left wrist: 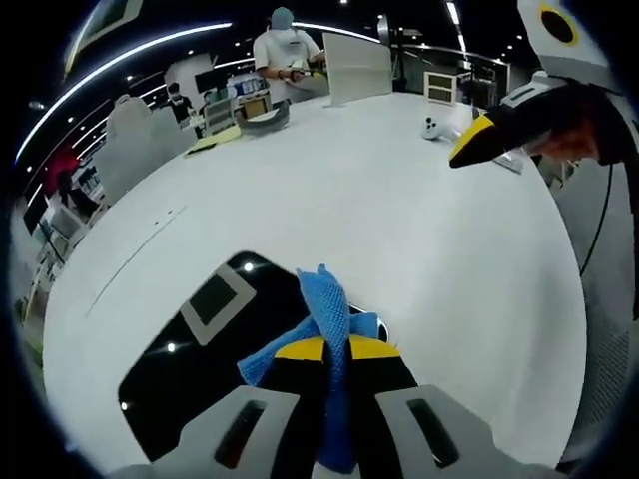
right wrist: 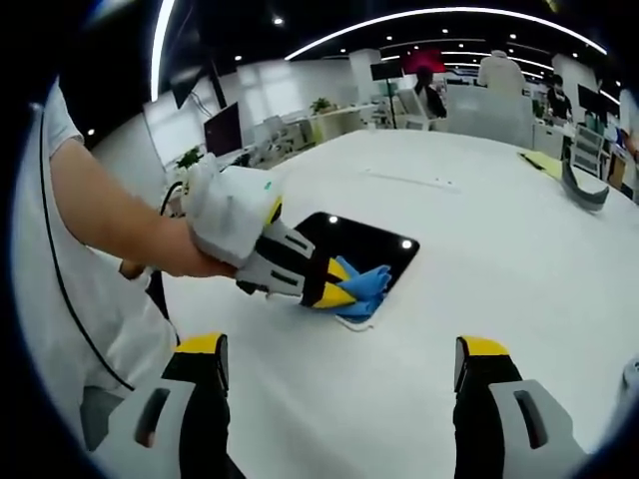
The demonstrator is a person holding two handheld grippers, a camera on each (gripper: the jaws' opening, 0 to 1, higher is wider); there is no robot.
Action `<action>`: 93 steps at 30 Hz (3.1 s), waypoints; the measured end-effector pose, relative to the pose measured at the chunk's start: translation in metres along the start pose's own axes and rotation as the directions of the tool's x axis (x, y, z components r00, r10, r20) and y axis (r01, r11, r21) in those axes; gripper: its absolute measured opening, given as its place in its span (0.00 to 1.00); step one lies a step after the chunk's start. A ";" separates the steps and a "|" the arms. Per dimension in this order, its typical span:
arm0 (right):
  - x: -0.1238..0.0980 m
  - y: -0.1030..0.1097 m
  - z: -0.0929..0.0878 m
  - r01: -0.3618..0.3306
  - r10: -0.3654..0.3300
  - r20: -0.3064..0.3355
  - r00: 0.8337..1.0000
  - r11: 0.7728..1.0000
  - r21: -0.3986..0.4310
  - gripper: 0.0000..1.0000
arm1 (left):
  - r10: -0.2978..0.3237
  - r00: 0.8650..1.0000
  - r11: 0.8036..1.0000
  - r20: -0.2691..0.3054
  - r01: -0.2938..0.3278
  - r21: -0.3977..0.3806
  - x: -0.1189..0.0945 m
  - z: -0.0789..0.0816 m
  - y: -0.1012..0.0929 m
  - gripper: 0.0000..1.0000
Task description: Wipe the mirror surface with the cleaning cloth until all visible marks leave the cleaned area.
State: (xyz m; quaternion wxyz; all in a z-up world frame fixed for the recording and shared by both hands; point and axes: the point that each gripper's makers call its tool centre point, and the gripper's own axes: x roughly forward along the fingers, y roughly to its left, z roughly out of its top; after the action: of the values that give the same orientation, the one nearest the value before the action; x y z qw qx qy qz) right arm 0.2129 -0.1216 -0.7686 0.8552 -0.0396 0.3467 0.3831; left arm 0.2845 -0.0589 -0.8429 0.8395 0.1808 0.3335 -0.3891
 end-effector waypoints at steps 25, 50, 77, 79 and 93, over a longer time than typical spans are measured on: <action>0.002 -0.004 -0.005 -0.008 0.008 -0.037 0.999 1.000 0.001 0.94 | 0.046 0.998 0.999 0.034 -0.045 -0.030 0.019 0.017 0.033 0.04; 0.004 -0.006 -0.012 -0.014 0.016 -0.050 0.999 1.000 0.022 0.94 | 0.095 0.995 0.993 0.043 -0.091 -0.080 0.027 0.023 0.067 0.04; 0.004 -0.011 -0.014 -0.016 0.017 -0.046 0.999 0.999 0.036 0.94 | 0.142 0.989 0.986 0.038 -0.138 -0.095 0.029 0.024 0.088 0.04; 0.005 -0.010 -0.015 -0.018 0.020 -0.047 0.999 0.999 0.034 0.94 | 0.141 0.989 0.986 0.036 -0.137 -0.093 0.029 0.024 0.089 0.04; 0.005 -0.009 -0.017 -0.021 0.023 -0.053 0.998 0.999 0.037 0.94 | 0.148 0.988 0.986 0.032 -0.145 -0.084 0.029 0.023 0.092 0.04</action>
State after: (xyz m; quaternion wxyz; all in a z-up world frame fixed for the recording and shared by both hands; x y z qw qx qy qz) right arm 0.2117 -0.1300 -0.7865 0.8420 -0.0304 0.3768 0.3849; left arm 0.3789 -0.0294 -0.8422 0.8787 0.1630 0.3190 -0.3156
